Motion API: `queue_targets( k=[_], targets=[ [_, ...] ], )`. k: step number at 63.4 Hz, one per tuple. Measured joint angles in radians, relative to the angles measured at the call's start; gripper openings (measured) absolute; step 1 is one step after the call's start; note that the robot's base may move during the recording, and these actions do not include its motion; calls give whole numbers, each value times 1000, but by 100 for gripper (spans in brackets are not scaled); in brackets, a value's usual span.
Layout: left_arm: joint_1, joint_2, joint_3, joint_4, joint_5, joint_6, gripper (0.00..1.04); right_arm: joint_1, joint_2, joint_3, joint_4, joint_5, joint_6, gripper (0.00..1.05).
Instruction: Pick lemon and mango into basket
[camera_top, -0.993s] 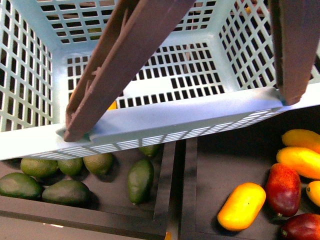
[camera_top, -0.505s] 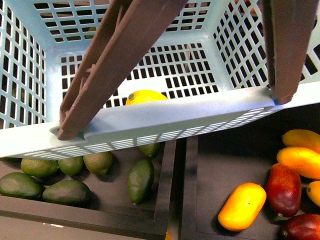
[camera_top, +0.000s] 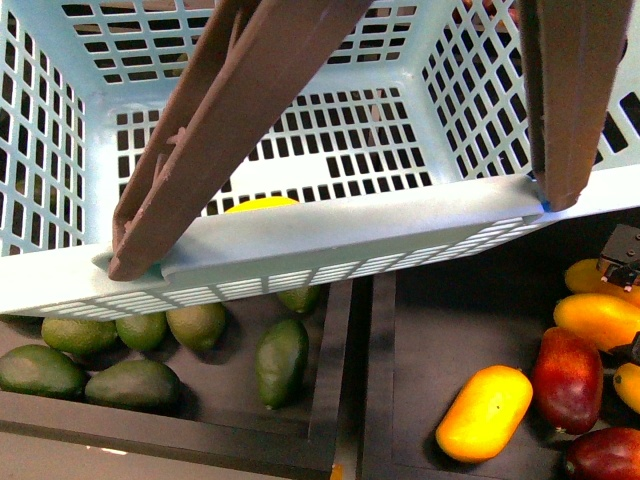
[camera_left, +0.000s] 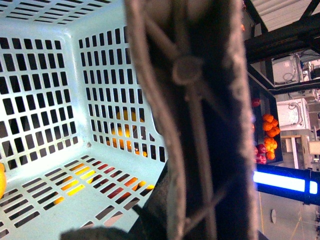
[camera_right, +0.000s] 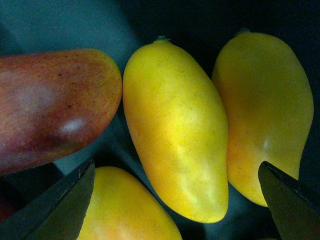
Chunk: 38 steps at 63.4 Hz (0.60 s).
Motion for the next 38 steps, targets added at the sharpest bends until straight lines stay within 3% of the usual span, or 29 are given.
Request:
queue_targets(
  k=[38],
  targets=[
    [0, 0, 0, 0, 3, 0, 5, 33, 100, 76, -42, 35, 18, 96]
  ],
)
